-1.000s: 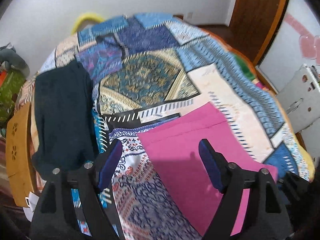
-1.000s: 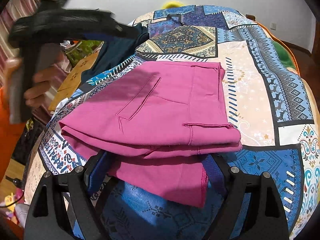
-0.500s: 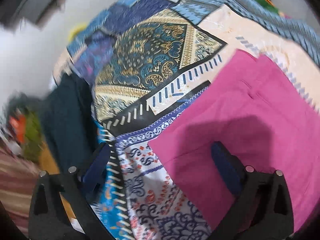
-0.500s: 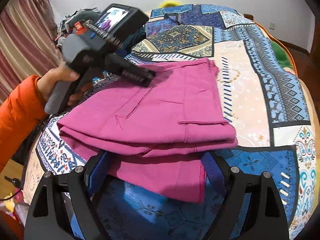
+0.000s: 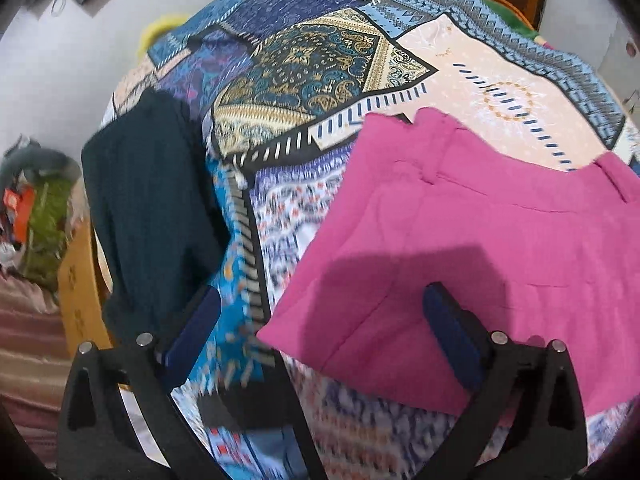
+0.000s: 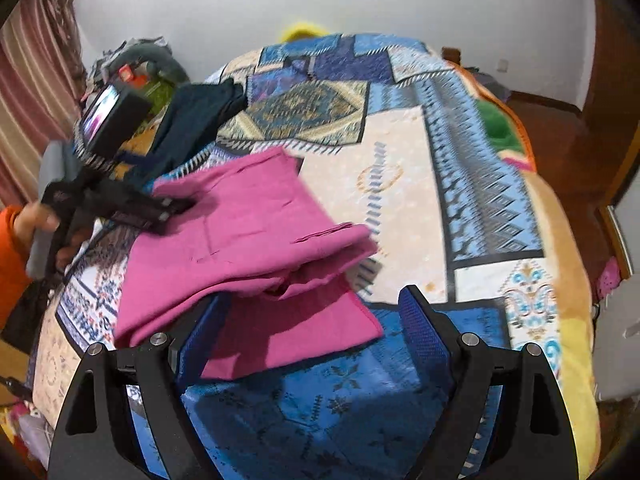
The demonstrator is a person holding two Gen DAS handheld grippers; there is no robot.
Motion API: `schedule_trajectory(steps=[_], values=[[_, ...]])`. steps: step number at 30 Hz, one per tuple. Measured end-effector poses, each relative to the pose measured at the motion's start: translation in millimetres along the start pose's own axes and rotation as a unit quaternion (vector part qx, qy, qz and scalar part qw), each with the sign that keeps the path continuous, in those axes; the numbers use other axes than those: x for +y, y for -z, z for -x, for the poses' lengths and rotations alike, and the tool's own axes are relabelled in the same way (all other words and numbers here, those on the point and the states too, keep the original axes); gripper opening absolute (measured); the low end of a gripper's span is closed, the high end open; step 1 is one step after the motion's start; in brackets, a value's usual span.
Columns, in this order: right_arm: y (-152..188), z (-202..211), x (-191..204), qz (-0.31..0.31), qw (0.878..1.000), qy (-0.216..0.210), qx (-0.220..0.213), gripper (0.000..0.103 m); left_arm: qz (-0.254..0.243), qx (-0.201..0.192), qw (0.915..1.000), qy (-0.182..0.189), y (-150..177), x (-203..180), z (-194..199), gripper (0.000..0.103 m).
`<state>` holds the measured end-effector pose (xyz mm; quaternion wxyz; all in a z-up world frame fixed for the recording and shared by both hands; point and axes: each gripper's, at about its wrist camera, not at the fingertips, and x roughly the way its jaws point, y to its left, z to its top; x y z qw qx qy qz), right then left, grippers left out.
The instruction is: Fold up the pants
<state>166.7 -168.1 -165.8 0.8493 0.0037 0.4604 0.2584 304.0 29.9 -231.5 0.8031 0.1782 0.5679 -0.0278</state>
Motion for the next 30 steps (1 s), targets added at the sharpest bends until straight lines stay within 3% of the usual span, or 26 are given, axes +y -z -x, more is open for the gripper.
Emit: schedule_trajectory(steps=[7, 13, 17, 21, 26, 30], values=[[-8, 27, 2, -0.012, 0.998, 0.009, -0.055, 0.084, 0.048, 0.001, 0.9974, 0.054, 27, 2, 20, 0.103], [-16, 48, -4, -0.041, 0.995, 0.003, -0.092, 0.084, 0.074, -0.005, 0.9948, 0.070, 38, 2, 29, 0.102], [-13, 43, 1, -0.052, 0.996, -0.037, -0.067, 0.084, 0.082, -0.012, 0.9940, 0.072, 40, 4, 31, 0.102], [7, 14, 19, -0.041, 0.996, -0.075, 0.000, 0.084, 0.086, -0.021, 0.9932, 0.075, 43, 8, 33, 0.102], [28, -18, 26, -0.023, 0.995, -0.082, 0.061, 0.084, 0.091, -0.033, 0.9915, 0.086, 53, 17, 38, 0.102], [23, -26, 23, 0.002, 0.994, -0.082, 0.072, 0.084, 0.103, -0.040, 0.9896, 0.092, 59, 27, 44, 0.102]])
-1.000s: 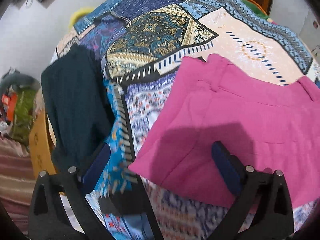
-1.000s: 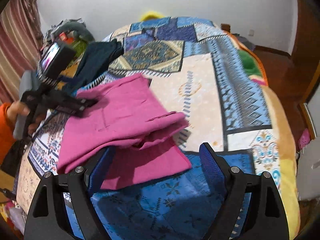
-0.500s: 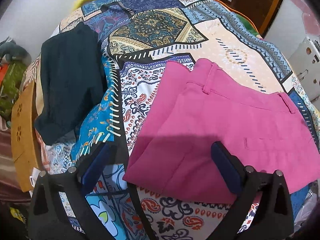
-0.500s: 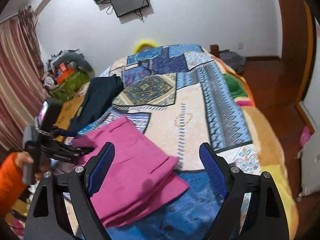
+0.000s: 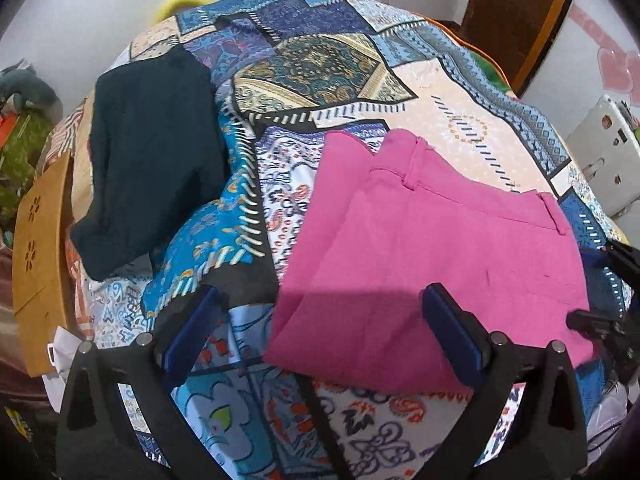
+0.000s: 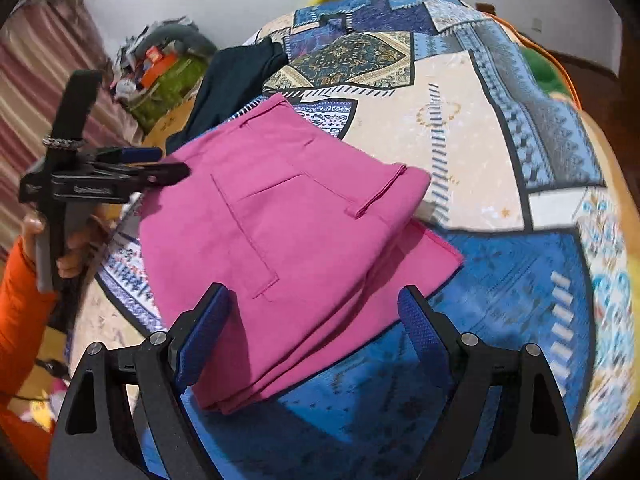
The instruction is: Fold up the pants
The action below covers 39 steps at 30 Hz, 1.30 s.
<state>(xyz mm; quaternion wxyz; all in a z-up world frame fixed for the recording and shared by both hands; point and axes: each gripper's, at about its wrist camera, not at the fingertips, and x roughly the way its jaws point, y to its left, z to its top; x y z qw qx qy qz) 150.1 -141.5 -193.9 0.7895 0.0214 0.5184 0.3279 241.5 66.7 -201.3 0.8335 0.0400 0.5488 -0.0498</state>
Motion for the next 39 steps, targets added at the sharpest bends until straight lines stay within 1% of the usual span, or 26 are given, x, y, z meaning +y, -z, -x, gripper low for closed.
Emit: schedule_trajectory(steps=[2, 4, 7, 10, 11, 13, 14, 15, 16, 19, 21, 23, 26, 30, 33, 35, 37, 39], values=[[-5, -2, 2, 0.031, 0.999, 0.019, 0.002, 0.083, 0.003, -0.002, 0.9999, -0.011, 2, 6, 1, 0.102], [-11, -7, 1, 0.057, 0.998, 0.038, 0.007, 0.083, 0.008, 0.001, 0.9999, -0.010, 5, 12, -1, 0.102], [-24, -17, -8, 0.078, 0.995, 0.060, 0.014, 0.081, 0.030, 0.007, 0.9994, 0.015, 7, 21, -6, 0.102], [-33, -22, -22, 0.083, 0.992, 0.091, 0.017, 0.081, 0.033, 0.003, 0.9991, 0.027, 8, 18, -8, 0.102], [-37, -26, -28, 0.081, 0.991, 0.101, 0.018, 0.080, 0.028, -0.001, 0.9993, 0.025, 8, 15, -7, 0.101], [-44, -30, -35, 0.072, 0.991, 0.111, 0.019, 0.078, 0.013, -0.012, 0.9996, 0.020, 8, 8, -4, 0.091], [-46, -30, -37, 0.065, 0.992, 0.107, 0.020, 0.071, 0.008, -0.016, 0.9997, 0.018, 8, 5, -3, 0.088], [-48, -29, -38, 0.056, 0.994, 0.096, 0.021, 0.063, 0.003, -0.020, 0.9997, 0.014, 8, 3, -1, 0.081], [-49, -28, -38, 0.051, 0.994, 0.090, 0.020, 0.060, -0.002, -0.025, 0.9996, 0.010, 9, 1, 2, 0.076], [-48, -21, -34, 0.032, 0.998, 0.061, 0.004, 0.055, -0.001, -0.032, 0.9994, 0.015, 12, 2, 5, 0.065], [-43, -21, -29, 0.026, 0.999, 0.045, 0.002, 0.045, 0.000, -0.037, 0.9992, 0.016, 15, 2, 7, 0.064], [-37, -22, -26, 0.024, 0.999, 0.042, 0.001, 0.044, 0.000, -0.042, 0.9991, 0.008, 20, 2, 8, 0.062], [-30, -23, -33, 0.005, 0.999, 0.038, -0.002, 0.044, 0.011, -0.043, 0.9990, 0.001, 29, 8, 11, 0.060], [-22, -19, -41, -0.016, 0.999, 0.035, -0.007, 0.044, 0.031, -0.038, 0.9987, 0.014, 36, 17, 10, 0.060], [-22, -14, -41, -0.011, 0.999, 0.048, -0.005, 0.044, 0.036, -0.030, 0.9989, 0.006, 35, 21, 10, 0.060], [-21, -11, -38, 0.003, 0.998, 0.070, -0.002, 0.041, 0.038, -0.027, 0.9989, 0.002, 36, 24, 10, 0.061], [-16, -11, -38, 0.020, 0.996, 0.084, 0.003, 0.041, 0.045, -0.023, 0.9987, 0.005, 36, 29, 9, 0.063], [-13, -7, -41, 0.021, 0.996, 0.085, 0.005, 0.041, 0.049, -0.021, 0.9985, 0.010, 35, 31, 10, 0.062]])
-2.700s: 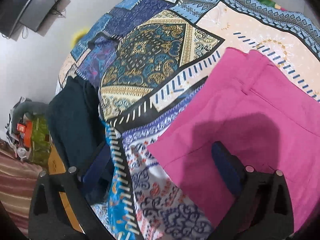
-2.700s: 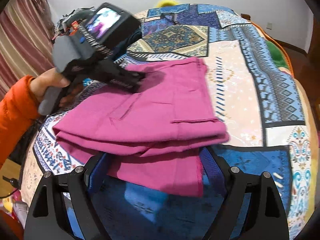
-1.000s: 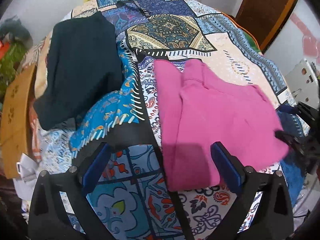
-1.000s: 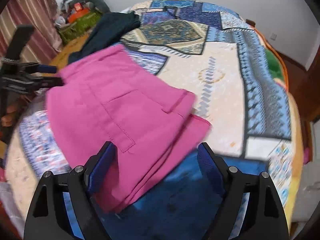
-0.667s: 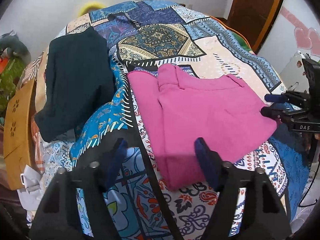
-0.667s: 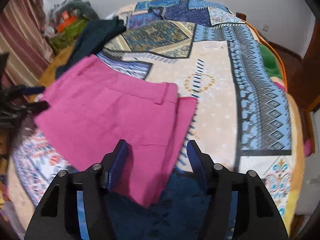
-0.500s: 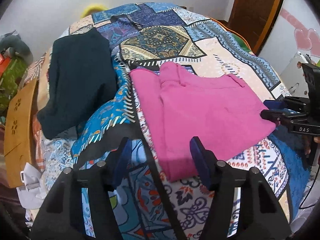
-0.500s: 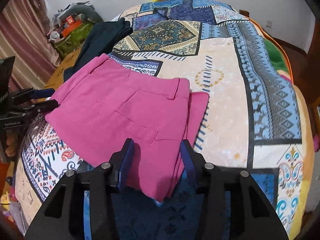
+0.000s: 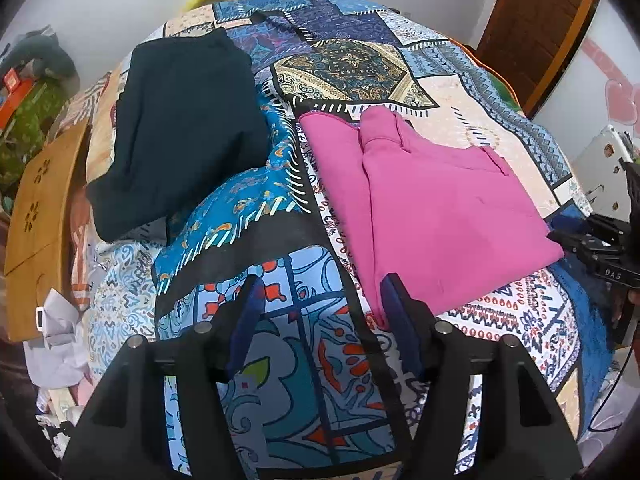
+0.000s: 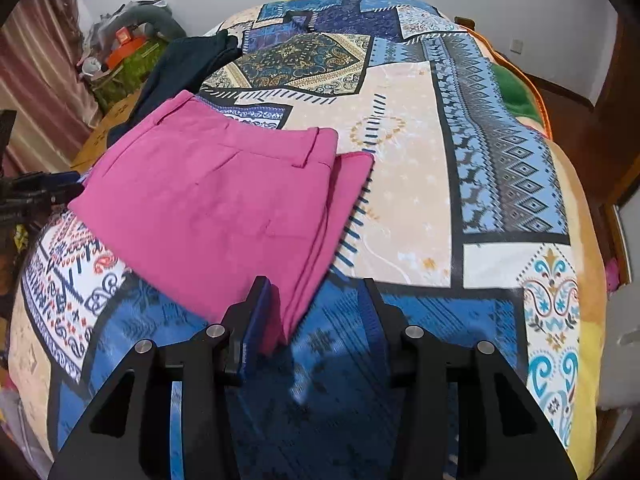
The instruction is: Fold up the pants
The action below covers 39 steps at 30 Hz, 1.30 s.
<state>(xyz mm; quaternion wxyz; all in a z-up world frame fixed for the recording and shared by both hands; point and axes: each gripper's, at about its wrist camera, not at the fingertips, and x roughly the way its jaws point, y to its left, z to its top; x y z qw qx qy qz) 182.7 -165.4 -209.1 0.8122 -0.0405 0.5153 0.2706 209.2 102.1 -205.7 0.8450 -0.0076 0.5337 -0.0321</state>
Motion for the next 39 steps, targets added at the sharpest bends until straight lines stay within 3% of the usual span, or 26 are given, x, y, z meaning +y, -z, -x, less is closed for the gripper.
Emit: schedule_trajectory(steps=[5, 10, 15, 20, 25, 29, 30, 32, 35, 37, 39], values=[[-9, 10, -11, -0.023, 1.000, -0.020, 0.006, 0.041, -0.017, -0.012, 0.9996, -0.021, -13, -2, 13, 0.062], [-24, 26, -12, -0.023, 0.999, -0.021, -0.027, 0.042, -0.015, -0.027, 0.9995, -0.004, -42, -3, 23, 0.062], [-45, 20, -14, -0.035, 0.998, -0.015, -0.052, 0.047, -0.019, -0.026, 0.9994, 0.016, -79, -18, 5, 0.063], [-64, -8, -21, -0.049, 0.998, -0.002, -0.036, 0.049, -0.006, 0.011, 0.9986, 0.051, -108, -27, -33, 0.063], [-74, -38, -36, -0.066, 0.998, 0.011, -0.002, 0.049, 0.011, 0.057, 0.9971, 0.048, -124, -29, -77, 0.063], [-75, -46, -40, -0.073, 0.997, -0.003, 0.003, 0.049, 0.017, 0.079, 0.9953, 0.054, -127, -27, -98, 0.063], [-76, -47, -40, -0.069, 0.998, -0.005, 0.003, 0.049, 0.019, 0.079, 0.9952, 0.055, -127, -27, -100, 0.061], [-77, -50, -36, -0.059, 0.998, -0.013, 0.002, 0.049, 0.014, 0.068, 0.9963, 0.050, -126, -27, -101, 0.041], [-76, -54, -31, -0.036, 0.999, -0.004, -0.003, 0.038, 0.007, 0.057, 0.9979, 0.032, -125, -28, -101, 0.013], [-75, -57, -28, -0.018, 1.000, 0.003, -0.003, 0.033, -0.002, 0.057, 0.9984, 0.006, -123, -27, -104, 0.008], [-74, -57, -29, -0.010, 1.000, 0.016, -0.004, 0.020, 0.004, 0.065, 0.9978, 0.004, -118, -22, -111, 0.008]])
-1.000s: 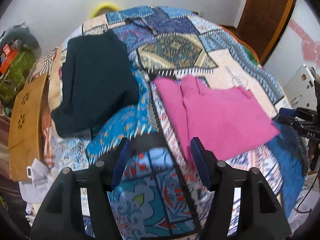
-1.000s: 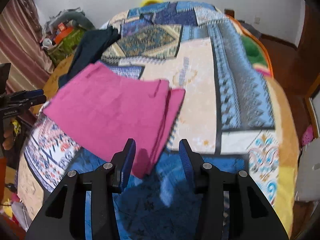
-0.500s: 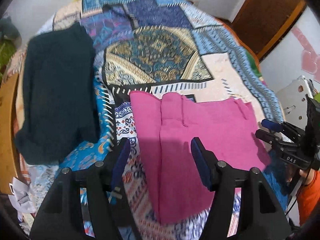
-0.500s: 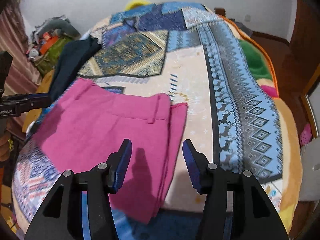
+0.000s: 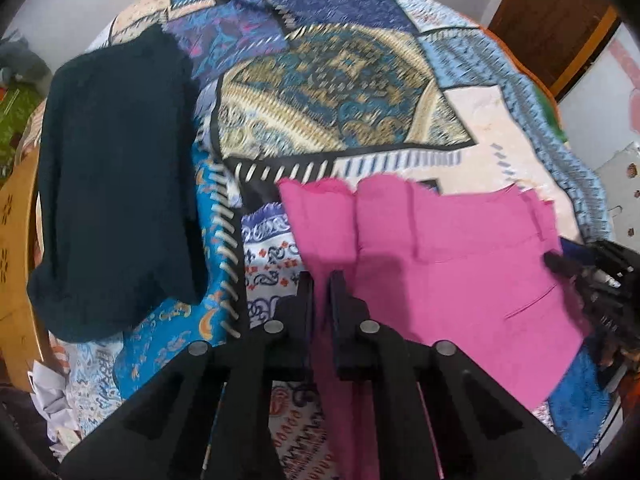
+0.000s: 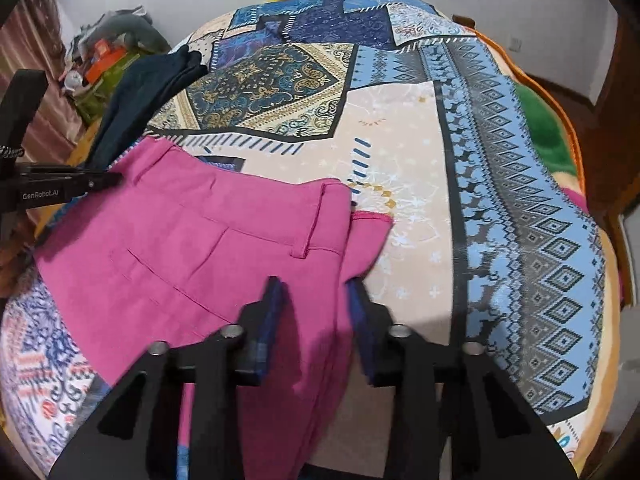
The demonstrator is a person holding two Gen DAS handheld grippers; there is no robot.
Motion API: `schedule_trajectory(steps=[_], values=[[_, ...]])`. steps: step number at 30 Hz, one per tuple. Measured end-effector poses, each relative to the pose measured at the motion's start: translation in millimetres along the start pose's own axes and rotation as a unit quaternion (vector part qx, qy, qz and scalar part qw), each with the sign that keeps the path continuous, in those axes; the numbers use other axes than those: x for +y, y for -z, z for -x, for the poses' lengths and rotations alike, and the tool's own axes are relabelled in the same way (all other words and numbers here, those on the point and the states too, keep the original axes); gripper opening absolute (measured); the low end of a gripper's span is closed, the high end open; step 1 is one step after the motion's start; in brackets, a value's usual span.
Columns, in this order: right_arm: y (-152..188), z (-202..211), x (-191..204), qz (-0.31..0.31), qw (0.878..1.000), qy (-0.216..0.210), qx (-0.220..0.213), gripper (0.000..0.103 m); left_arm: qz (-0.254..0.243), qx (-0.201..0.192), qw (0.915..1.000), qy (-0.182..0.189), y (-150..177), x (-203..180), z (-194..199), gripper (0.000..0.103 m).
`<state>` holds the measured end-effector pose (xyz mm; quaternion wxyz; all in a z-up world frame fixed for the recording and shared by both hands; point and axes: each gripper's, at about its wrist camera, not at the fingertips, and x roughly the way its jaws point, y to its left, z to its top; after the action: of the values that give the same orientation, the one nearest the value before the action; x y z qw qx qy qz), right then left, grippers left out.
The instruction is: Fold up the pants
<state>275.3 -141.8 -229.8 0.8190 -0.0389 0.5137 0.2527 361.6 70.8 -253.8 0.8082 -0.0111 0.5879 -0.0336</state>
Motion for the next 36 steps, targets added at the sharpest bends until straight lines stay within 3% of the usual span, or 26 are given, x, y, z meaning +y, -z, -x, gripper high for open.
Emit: schedule_trajectory(steps=[8, 11, 13, 14, 18, 26, 32, 36], values=[[-1, 2, -9, -0.025, 1.000, -0.009, 0.001, 0.018, 0.043, 0.003, 0.9984, 0.037, 1, 15, 6, 0.009], [1, 9, -13, -0.047, 0.999, -0.011, 0.006, 0.022, 0.056, 0.002, 0.9962, 0.067, 2, 19, 17, 0.027], [3, 12, -16, -0.061, 0.998, -0.026, 0.010, 0.027, 0.054, -0.006, 0.9962, 0.069, 3, 18, 23, 0.048], [4, 12, -17, -0.067, 0.997, -0.031, 0.012, 0.030, 0.049, -0.011, 0.9965, 0.066, 4, 16, 25, 0.050], [10, 10, -14, -0.067, 0.997, -0.042, 0.014, 0.031, 0.044, -0.002, 0.9962, 0.075, 6, 13, 23, 0.051], [8, 4, -8, -0.065, 0.997, -0.043, 0.013, 0.035, 0.105, -0.025, 0.9820, 0.155, 2, 31, 36, 0.055], [6, 0, -11, -0.073, 0.996, -0.050, 0.010, 0.035, 0.065, 0.016, 0.9888, 0.133, -2, 12, 17, 0.060], [6, -2, -9, -0.069, 0.996, -0.050, 0.011, 0.035, 0.036, 0.034, 0.9948, 0.089, -3, 3, -2, 0.062]])
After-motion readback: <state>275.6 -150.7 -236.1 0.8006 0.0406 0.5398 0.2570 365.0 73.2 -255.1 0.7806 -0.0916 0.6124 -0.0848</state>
